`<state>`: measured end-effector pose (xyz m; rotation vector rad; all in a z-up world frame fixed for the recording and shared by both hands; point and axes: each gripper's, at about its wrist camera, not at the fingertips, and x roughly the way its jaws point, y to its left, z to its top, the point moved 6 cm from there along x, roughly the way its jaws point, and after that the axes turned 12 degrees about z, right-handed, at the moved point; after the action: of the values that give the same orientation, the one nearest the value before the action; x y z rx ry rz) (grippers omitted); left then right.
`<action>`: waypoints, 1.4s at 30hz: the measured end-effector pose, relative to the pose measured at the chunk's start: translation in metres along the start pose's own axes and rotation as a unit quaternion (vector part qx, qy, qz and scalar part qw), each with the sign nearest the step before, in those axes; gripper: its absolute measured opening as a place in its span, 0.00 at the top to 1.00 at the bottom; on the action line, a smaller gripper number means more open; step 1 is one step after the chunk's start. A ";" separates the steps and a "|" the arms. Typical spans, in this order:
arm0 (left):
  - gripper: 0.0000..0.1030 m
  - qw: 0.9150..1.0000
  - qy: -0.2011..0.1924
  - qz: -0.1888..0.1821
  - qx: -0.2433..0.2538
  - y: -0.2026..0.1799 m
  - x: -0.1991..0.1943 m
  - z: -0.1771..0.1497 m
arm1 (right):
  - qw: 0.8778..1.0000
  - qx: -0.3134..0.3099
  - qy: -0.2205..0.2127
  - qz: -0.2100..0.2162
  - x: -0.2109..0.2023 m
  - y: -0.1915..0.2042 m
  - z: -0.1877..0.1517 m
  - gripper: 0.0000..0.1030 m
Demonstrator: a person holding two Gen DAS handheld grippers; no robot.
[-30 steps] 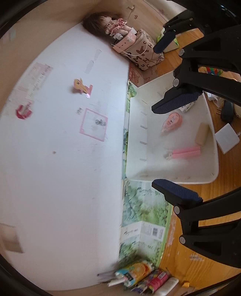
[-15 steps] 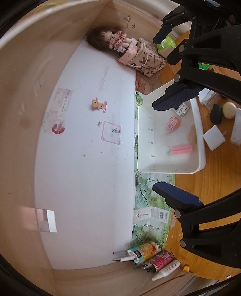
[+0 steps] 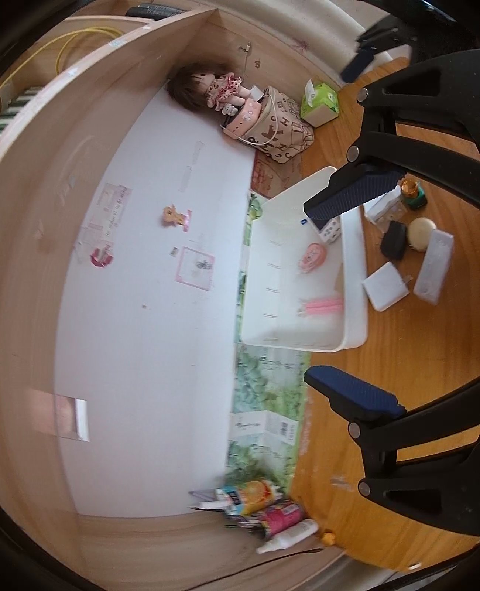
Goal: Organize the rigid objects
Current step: 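Withdraw both open tools from the bin back toward the table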
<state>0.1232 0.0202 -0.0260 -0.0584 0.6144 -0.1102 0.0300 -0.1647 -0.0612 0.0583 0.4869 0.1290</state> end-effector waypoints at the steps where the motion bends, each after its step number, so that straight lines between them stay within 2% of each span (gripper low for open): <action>1: 0.18 1.000 0.005 0.000 -0.002 0.000 0.001 -0.003 | 1.000 0.001 0.008 0.000 -0.002 0.000 -0.007 0.17; 10: 0.18 0.998 0.061 0.018 -0.006 0.000 0.018 -0.039 | 0.997 0.025 0.067 -0.002 -0.007 -0.009 -0.058 0.17; 21: 0.18 0.988 0.142 0.058 -0.028 0.001 0.031 -0.084 | 0.990 0.037 0.133 0.006 -0.011 -0.041 -0.096 0.17; 23: 0.18 0.985 0.157 0.067 -0.038 0.001 0.033 -0.091 | 0.990 0.036 0.138 0.011 -0.012 -0.046 -0.097 0.17; 29: 0.18 0.973 0.203 0.056 -0.092 -0.005 0.036 -0.108 | 0.987 0.024 0.156 0.037 -0.010 -0.058 -0.100 0.17; 42: 0.18 0.957 0.251 0.079 -0.124 -0.043 0.045 -0.133 | 0.976 -0.009 0.196 0.091 0.013 -0.091 -0.102 0.17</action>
<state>0.0791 -0.0304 -0.1562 -0.2280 1.1363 0.1129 0.0032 -0.2505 -0.1646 0.0600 0.8749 0.3273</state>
